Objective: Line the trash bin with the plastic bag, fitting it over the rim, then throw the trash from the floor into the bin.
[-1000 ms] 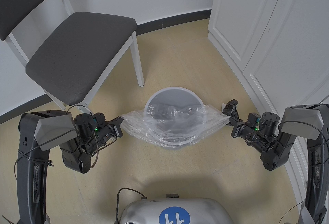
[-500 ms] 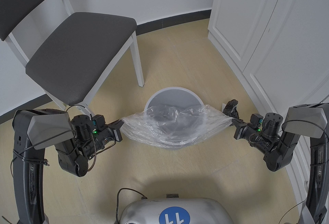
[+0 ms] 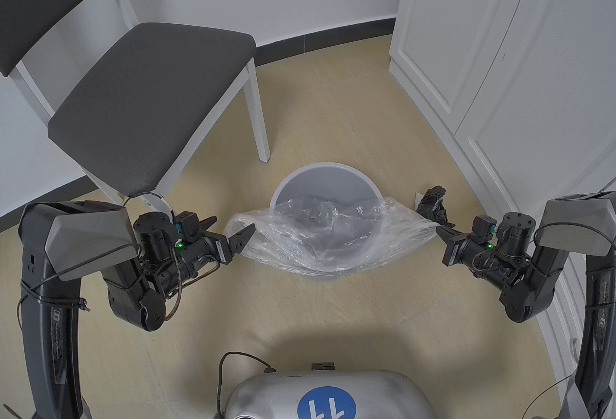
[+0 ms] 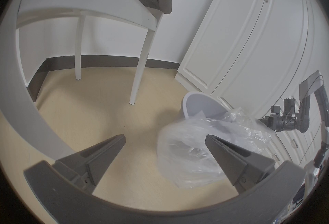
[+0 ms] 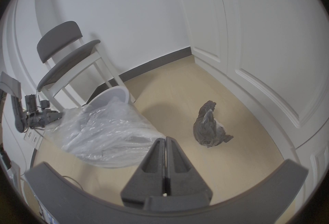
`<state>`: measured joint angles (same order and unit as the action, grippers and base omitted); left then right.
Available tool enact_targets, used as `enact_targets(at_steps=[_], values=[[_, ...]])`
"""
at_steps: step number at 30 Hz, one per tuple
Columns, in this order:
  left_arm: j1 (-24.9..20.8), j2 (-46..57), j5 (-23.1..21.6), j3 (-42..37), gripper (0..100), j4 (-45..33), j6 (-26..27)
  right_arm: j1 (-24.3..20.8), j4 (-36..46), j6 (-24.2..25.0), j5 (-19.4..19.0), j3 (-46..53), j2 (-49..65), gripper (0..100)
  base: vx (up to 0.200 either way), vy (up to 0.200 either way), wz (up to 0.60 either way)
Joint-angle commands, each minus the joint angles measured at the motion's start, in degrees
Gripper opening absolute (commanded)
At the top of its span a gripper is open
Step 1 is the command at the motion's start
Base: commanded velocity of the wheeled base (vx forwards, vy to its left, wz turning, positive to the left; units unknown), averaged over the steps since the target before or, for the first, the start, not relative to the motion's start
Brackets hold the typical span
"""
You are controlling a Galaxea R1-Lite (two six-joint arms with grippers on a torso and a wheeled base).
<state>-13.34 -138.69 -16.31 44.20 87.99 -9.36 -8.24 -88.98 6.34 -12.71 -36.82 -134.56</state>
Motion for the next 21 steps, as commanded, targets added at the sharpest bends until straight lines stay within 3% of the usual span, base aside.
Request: enact_targets(at_steps=[1, 7, 10, 11, 15, 18, 19, 21], values=[[0.42, 1.85, -0.12, -2.1, 100, -0.01, 1.19, 2.7, -1.02, -2.56, -5.04, 4.65, 2.9, 0, 0.0, 0.0, 0.0], [1.3, 4.4, -1.09, -6.94, 100, -0.19, 7.08, 6.92, -1.02, -6.6, -16.38, 9.75, 4.48, 0, 0.0, 0.0, 0.0], [1.3, 4.92, -1.97, -8.08, 100, -0.19, 8.22, 7.36, -1.02, -6.69, -18.13, 10.45, 4.66, 0, 0.0, 0.0, 0.0], [1.3, 5.63, -4.17, -10.19, 100, -0.19, 9.54, 7.8, -1.02, -6.69, -21.21, 11.42, 4.83, 0, 0.0, 0.0, 0.0], [1.47, 6.33, -8.47, -13.0, 100, -0.01, 10.86, 7.89, -1.02, -5.55, -26.66, 12.65, 4.66, 0, 0.0, 0.0, 0.0], [1.82, 6.33, -10.67, -13.62, 100, -0.01, 11.65, 7.89, -1.02, -4.49, -27.45, 12.56, 4.57, 0, 0.0, 0.0, 0.0], [2.7, 7.21, -13.04, -14.85, 100, -0.01, 13.14, 7.89, -1.02, -1.51, -28.51, 12.91, 5.8, 0, 0.0, 0.0, 0.0], [2.88, 7.74, -13.84, -15.29, 100, -0.01, 13.67, 7.8, -1.02, -0.36, -28.95, 12.91, 6.24, 0, 0.0, 0.0, 0.0]])
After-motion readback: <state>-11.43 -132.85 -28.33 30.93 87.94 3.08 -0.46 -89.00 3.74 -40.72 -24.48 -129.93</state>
